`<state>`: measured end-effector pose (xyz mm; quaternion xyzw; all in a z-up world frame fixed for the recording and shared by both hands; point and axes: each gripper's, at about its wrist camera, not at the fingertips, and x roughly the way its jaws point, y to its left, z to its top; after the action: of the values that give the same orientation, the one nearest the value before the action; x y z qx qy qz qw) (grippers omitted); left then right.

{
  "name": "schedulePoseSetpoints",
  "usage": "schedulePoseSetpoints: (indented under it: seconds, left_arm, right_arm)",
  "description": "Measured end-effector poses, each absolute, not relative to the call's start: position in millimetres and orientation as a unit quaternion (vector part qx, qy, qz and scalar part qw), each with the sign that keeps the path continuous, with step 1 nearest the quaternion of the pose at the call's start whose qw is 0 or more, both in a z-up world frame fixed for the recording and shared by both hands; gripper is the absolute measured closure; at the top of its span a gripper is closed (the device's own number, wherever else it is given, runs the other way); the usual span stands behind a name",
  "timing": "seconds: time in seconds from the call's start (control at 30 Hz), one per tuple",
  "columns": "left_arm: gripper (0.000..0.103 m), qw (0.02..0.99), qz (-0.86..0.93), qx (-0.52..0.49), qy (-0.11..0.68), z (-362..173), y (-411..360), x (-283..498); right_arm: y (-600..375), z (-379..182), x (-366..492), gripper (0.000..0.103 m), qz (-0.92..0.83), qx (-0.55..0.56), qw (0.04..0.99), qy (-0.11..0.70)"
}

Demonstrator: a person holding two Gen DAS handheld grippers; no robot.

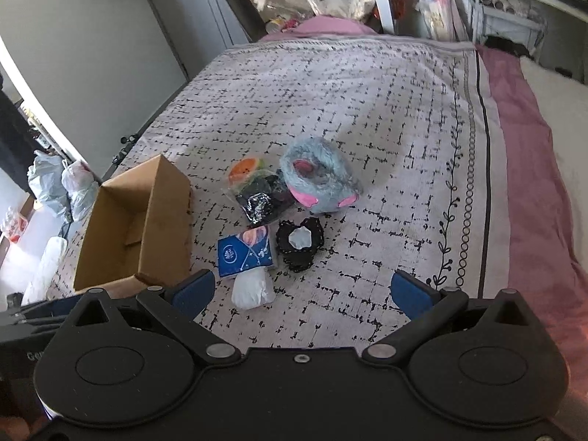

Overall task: Organize soft objects
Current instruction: 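Grasp the white plastic bundle with the left tool while the right tool grasps the black scrunchie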

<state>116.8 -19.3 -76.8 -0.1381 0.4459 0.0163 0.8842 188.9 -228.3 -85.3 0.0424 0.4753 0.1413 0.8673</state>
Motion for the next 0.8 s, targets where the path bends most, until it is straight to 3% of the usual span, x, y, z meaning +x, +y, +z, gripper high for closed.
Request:
schedulePoseSetpoints:
  seconds: [0.5,0.8]
  left_arm:
    - [0.018,0.867,0.028,-0.169,0.468,-117.9,-25.3,154.9]
    - [0.023,0.852,0.026,-0.195,0.486,-149.0,-38.0,176.3]
  right_arm:
    - [-240.0,-113.1,229.5,0.003,0.139,0.123,0.854,0.487]
    - [-243.9,-137.6,254.9,0.016,0.125,0.157,0.835,0.512]
